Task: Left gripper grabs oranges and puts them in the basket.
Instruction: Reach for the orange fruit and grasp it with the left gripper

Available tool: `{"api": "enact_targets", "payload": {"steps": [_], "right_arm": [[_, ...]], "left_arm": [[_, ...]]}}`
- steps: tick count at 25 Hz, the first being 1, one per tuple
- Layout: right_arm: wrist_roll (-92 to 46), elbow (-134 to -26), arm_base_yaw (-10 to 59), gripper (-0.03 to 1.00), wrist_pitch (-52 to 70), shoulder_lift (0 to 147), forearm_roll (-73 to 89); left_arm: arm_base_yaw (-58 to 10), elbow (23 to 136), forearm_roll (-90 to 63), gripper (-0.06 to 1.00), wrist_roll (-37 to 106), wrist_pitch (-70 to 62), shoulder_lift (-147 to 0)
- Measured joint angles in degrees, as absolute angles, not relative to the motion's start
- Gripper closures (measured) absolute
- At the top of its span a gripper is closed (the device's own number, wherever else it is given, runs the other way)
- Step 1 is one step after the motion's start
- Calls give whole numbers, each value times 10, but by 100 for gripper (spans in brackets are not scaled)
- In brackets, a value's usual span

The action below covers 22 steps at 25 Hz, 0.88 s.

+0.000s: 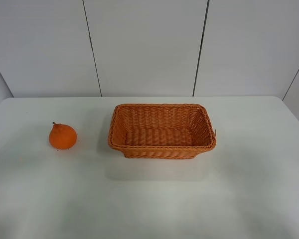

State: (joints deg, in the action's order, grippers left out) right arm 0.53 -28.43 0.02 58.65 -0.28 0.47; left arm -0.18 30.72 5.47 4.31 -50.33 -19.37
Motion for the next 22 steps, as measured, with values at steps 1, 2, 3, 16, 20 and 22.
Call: {"api": "enact_targets", "payload": {"steps": [1,2,3,16,20,22], "right_arm": [[5,-284,0,27,586,-3,5],[5,-284,0,27,586,-3,5],[5,-284,0,27,586,-3,5],[5,-284,0,27,586,-3,5],[5,-284,0,27,586,-3,5],[5,-284,0,27,586,-3,5]], "left_arm": [[-2,313,52,-2,45,-490,-233],[-2,321,49,-2,46,-474,-267],[-2,328,47,-2,46,-458,-308],[-2,489,-80,-2,142,-294,-762],[-2,547,-87,-2,156,-284,-862],[-2,578,-89,-2,157,-282,-910]]}}
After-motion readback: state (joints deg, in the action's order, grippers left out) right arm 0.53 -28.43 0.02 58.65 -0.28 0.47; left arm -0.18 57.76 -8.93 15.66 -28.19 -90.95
